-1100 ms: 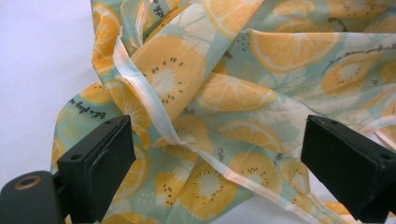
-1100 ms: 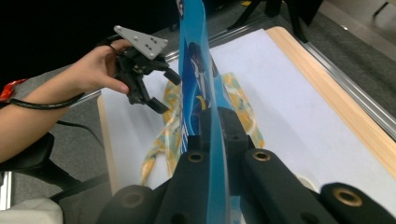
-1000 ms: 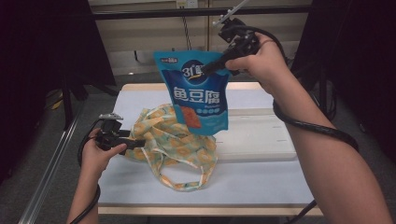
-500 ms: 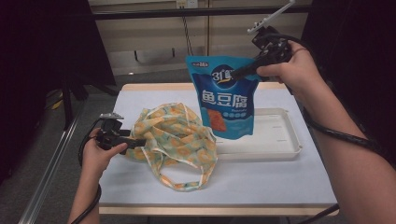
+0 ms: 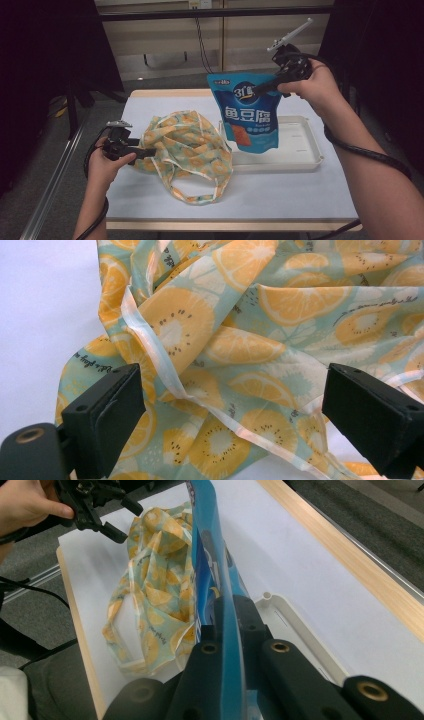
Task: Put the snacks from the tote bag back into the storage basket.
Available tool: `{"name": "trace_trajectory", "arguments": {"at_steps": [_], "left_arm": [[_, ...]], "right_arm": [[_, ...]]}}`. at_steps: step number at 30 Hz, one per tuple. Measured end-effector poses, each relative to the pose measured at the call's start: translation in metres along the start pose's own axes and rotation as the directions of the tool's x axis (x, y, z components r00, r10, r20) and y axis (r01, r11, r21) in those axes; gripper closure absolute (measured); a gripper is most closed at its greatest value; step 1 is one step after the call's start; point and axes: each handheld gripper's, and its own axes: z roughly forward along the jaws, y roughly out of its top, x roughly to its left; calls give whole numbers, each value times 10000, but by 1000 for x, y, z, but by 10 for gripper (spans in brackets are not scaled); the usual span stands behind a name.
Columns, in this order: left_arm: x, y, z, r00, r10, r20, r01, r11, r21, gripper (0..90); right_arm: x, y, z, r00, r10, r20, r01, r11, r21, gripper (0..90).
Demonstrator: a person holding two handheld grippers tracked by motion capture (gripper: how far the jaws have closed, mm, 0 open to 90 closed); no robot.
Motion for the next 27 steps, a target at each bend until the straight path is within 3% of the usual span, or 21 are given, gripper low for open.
{"name": "trace_trajectory", "arguments": {"at_steps": [6, 14, 17, 21, 24, 27], "left_arm": [[0, 0, 1, 10000, -6, 58, 5, 9999, 106, 97], [0, 0, 0, 10000, 11, 34, -11, 10000, 72, 99], [-1, 0, 1, 10000, 41, -63, -41, 10000, 54, 99], [-1, 0, 1, 10000, 50, -61, -50, 10000, 76, 99], [-2, 1, 2, 10000, 48, -4, -48, 10000, 82, 99], [-3, 2, 2, 9999, 102, -9, -102, 9998, 149, 99]], "right_arm": [[-3, -12, 19, 9994, -163, -311, 158, 9998, -150, 900], [-10, -33, 42, 9978, -543, -376, 544, 9985, 10, 900], [-15, -41, 44, 9974, -602, -383, 592, 9978, -288, 900], [-21, -52, 44, 9979, -541, -348, 533, 9983, -222, 899], [-23, -60, 39, 9997, -209, -156, 204, 9994, -286, 838], [-21, -66, 34, 9995, 44, 313, -37, 9997, -230, 636]]}}
